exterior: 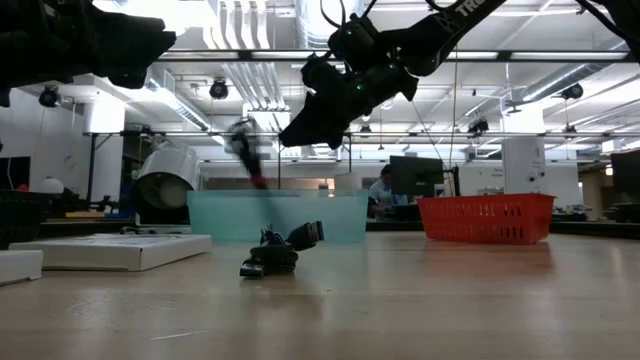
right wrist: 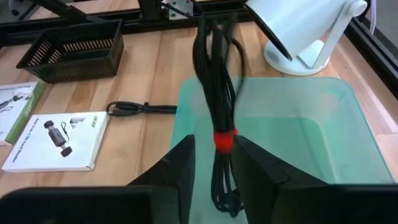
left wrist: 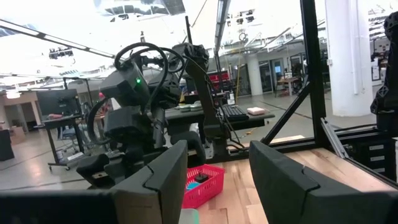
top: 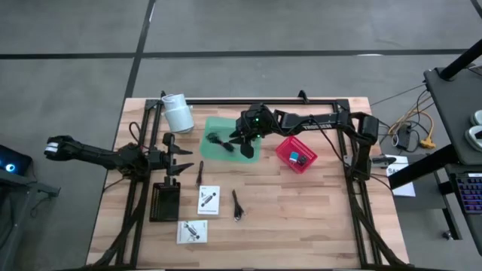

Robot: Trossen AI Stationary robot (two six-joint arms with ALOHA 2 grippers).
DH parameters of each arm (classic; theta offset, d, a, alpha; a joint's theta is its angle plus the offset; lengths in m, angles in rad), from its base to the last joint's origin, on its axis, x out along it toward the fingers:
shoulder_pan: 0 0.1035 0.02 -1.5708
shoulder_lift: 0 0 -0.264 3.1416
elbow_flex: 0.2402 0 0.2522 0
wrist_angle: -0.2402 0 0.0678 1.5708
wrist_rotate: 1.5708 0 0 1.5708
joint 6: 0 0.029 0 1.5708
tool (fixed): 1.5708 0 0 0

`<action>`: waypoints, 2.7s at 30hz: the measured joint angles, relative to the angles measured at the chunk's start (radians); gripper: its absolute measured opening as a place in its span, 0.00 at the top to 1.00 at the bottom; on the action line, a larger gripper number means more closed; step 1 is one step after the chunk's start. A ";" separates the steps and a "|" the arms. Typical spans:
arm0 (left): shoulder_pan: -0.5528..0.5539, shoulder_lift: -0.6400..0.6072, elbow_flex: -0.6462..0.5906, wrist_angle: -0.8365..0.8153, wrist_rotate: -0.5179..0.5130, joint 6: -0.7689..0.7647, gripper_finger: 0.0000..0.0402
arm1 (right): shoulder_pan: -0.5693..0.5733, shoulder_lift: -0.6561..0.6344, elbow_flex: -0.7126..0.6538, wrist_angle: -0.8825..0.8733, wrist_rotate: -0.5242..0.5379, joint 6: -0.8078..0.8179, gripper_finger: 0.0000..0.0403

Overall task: Pick and place items into bin
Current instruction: Put the right black charger cable into the transparent green bin

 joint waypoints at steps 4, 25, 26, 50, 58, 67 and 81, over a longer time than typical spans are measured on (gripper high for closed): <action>0.000 0.000 0.000 0.000 0.000 0.000 0.61 | 0.001 0.000 0.000 0.001 0.000 0.000 0.73; 0.000 0.000 0.000 -0.001 0.000 0.000 0.61 | 0.071 -0.001 0.009 -0.045 -0.007 0.035 0.74; 0.000 0.000 0.000 -0.001 0.000 0.000 0.61 | 0.088 -0.002 0.009 -0.045 -0.006 0.020 0.75; 0.000 0.000 0.000 -0.001 0.000 -0.001 0.61 | 0.418 0.076 0.013 -0.116 0.139 -0.712 0.64; 0.000 0.000 0.000 -0.001 0.000 -0.001 0.61 | 0.450 0.126 0.035 -0.120 0.289 -0.830 0.53; 0.000 0.002 0.000 -0.001 0.000 -0.001 0.61 | 0.453 0.103 0.036 -0.157 0.281 -0.868 0.56; 0.000 0.000 0.000 0.000 0.000 -0.001 0.61 | 0.457 0.151 0.035 -0.191 0.279 -0.897 0.56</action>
